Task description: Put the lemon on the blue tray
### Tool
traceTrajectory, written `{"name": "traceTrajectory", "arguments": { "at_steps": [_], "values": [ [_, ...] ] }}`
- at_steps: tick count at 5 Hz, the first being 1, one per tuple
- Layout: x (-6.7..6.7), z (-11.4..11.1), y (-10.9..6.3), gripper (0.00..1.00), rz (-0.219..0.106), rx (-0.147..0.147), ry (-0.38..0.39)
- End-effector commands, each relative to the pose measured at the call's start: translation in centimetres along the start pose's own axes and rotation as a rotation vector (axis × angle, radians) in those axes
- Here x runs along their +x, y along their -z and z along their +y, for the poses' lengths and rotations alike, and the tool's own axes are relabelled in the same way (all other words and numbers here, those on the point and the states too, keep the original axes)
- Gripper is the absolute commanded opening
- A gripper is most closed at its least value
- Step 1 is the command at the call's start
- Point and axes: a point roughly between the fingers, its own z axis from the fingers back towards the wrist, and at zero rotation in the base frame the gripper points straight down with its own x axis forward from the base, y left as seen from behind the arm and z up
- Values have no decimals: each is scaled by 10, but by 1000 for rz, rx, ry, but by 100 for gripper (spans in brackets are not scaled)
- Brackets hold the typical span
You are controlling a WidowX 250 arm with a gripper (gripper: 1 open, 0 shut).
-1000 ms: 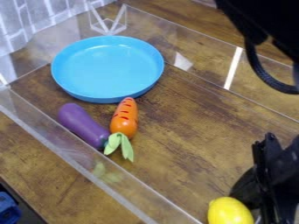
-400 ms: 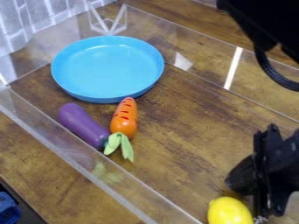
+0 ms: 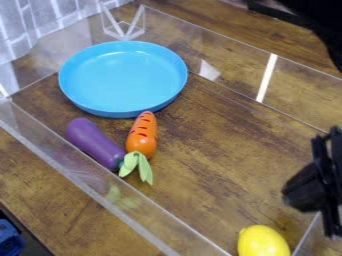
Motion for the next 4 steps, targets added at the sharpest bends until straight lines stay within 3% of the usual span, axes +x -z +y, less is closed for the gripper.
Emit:
{"name": "traceTrajectory", "arguments": {
  "at_steps": [1,2,4],
  "values": [
    [3,3,-27,100,-39,12,-45],
    [-9,-3,-9,100,-16,-7,-45],
    [-10,-1,-1,100,9,-37,-63]
  ]
}}
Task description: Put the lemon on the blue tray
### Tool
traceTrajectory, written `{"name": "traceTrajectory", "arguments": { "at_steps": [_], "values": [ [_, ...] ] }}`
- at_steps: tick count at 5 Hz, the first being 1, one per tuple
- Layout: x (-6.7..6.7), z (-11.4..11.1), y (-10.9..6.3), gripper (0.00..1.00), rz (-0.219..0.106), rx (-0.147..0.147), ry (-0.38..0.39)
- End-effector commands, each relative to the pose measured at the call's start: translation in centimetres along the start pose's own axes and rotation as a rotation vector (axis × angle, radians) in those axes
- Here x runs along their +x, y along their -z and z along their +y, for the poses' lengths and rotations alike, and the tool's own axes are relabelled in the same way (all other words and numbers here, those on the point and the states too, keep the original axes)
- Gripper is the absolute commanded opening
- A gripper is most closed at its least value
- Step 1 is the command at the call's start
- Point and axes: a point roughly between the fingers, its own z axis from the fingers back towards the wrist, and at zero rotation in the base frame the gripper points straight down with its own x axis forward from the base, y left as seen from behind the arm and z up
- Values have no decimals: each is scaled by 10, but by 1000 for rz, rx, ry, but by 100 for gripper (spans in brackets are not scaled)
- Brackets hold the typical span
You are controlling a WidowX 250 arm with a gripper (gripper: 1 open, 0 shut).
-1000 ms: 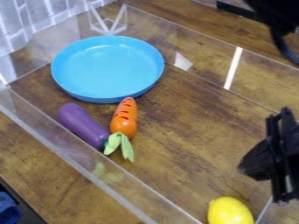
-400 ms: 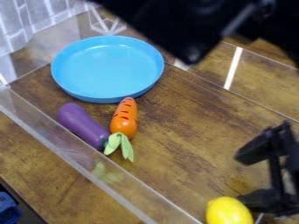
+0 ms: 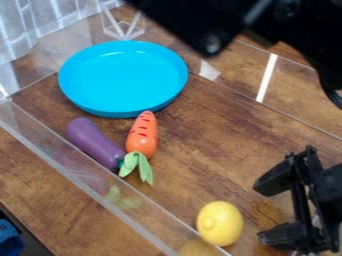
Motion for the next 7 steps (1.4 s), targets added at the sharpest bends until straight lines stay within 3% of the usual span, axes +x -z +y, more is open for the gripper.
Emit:
{"name": "traceTrajectory", "arguments": {
  "at_steps": [1,2,4,6,7],
  "values": [
    [1,12,-19,100,-52,2,-50],
    [0,11,-15,100,-33,-15,-61],
    [-26,15,-5,100,-48,-1,-8],
    [-47,41,-6,100,-21,-26,-40],
    [-46,41,-4,100,-13,-35,-47]
  ]
}}
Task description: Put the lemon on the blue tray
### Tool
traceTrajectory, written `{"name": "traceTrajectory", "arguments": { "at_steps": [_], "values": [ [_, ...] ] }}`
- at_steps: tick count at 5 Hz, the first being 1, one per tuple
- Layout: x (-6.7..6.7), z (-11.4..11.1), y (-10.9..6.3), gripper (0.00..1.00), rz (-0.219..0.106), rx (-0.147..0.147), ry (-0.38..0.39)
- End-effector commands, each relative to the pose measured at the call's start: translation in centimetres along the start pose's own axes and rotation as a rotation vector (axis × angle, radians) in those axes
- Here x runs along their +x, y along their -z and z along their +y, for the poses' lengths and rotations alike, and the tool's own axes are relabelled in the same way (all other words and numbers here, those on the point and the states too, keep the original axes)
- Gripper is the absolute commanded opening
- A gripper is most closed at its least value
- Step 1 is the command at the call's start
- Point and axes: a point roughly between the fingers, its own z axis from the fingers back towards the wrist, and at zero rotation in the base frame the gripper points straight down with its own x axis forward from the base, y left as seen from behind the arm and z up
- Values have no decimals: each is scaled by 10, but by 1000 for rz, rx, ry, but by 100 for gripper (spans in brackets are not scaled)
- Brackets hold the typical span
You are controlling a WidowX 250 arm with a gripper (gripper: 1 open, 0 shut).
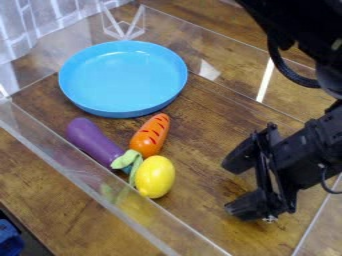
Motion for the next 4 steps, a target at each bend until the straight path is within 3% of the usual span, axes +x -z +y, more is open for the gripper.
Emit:
{"name": "traceTrajectory", "arguments": {
  "at_steps": [1,3,4],
  "values": [
    [-2,7,-21,100,-81,3,-61],
    [-21,22,-3,100,-59,-55,-135],
    [-18,21,1,100,-46,-80,-180]
  ]
}}
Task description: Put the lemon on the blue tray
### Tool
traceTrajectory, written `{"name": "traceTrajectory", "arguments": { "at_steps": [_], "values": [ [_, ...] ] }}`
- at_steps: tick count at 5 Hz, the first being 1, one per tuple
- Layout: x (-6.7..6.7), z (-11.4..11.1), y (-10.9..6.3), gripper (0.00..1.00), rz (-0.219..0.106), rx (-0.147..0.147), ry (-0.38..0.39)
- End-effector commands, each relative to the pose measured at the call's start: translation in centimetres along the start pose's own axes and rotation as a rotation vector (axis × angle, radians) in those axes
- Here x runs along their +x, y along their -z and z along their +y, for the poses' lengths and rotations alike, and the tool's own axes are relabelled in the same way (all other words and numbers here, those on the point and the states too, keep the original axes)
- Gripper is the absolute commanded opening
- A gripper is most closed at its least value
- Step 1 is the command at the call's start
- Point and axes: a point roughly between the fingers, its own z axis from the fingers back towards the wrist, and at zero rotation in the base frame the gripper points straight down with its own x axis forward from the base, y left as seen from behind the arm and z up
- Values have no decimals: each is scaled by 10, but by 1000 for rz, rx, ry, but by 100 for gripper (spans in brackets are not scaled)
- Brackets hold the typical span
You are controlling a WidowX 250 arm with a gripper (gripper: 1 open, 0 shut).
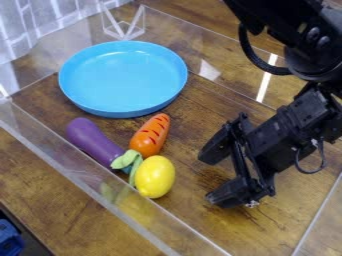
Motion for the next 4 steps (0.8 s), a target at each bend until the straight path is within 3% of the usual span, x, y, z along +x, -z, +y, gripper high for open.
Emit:
{"name": "traceTrajectory", "arguments": {
  "at_steps": [1,3,4],
  "values": [
    [-4,4,-12,100,-48,-22,-80],
    [5,6,-14,100,-54,12,-25],
    [8,7,-16,0,-56,29,1]
  ]
}}
